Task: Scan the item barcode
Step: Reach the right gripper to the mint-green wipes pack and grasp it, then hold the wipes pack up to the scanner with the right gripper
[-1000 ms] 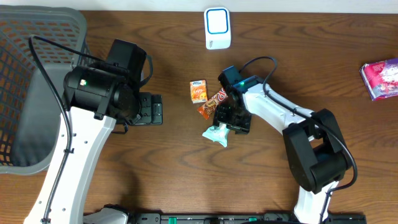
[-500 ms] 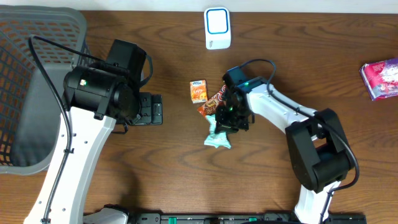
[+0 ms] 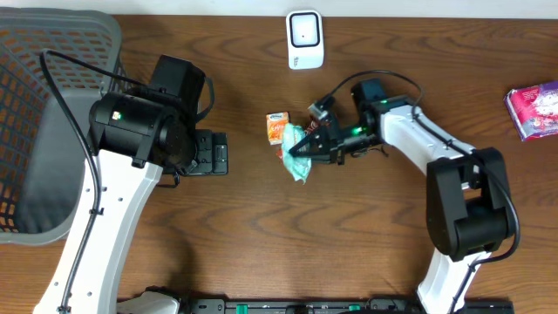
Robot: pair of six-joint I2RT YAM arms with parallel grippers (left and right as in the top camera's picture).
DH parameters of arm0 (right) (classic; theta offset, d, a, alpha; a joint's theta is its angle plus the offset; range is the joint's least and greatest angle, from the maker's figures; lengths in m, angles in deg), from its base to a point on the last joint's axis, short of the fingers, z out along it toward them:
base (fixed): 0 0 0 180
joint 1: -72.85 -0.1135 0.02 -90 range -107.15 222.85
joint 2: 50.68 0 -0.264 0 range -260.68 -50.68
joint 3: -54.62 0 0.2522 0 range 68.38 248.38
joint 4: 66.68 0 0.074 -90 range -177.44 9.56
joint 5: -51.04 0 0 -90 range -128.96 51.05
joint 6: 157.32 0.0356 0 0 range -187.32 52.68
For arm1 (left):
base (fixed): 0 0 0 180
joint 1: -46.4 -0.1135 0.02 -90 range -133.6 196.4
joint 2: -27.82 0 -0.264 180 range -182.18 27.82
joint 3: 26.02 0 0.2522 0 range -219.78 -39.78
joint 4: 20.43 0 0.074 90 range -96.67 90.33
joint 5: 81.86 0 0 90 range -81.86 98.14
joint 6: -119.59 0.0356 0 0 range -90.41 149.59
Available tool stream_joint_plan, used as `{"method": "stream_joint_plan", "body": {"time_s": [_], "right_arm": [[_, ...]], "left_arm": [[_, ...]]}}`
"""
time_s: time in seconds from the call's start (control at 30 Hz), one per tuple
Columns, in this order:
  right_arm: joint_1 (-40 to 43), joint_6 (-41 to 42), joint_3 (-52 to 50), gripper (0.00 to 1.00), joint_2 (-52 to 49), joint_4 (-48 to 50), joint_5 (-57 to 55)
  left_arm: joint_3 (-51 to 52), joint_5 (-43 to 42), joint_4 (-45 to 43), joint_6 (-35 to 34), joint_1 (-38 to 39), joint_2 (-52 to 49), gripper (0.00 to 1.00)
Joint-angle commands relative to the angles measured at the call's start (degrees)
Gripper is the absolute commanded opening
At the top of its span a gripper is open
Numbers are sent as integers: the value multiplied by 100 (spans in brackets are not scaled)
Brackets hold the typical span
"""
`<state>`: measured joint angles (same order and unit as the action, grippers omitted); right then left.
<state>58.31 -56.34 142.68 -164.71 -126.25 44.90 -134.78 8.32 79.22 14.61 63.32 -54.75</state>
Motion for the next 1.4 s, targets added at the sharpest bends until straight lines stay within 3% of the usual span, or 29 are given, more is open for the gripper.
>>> {"method": "stream_joint_plan", "body": {"time_s": [0.0,0.13,0.4,0.6,0.9,1.07,1.37], "right_arm": [[293,638,109,1,-17,44,566],[699,1073,111,1,-17,136,566],[1075,1064,109,1,-17,129,566],[887,450,107,1,-17,146,555],[688,376,105,1,-17,-46,-619],[466,896,120,1,-17,39,-2682],[190,2450,684,1,-17,2240,-4203]], "left_arm": [[20,31,17,-9,-26,-15,98],[20,31,17,-9,-26,-15,98],[20,31,17,-9,-26,-15,98],[20,31,17,-9,-26,-15,98],[20,31,17,-9,-26,-15,98],[20,31,17,-9,-26,-15,98],[20,31,17,-9,-26,-15,98]]}}
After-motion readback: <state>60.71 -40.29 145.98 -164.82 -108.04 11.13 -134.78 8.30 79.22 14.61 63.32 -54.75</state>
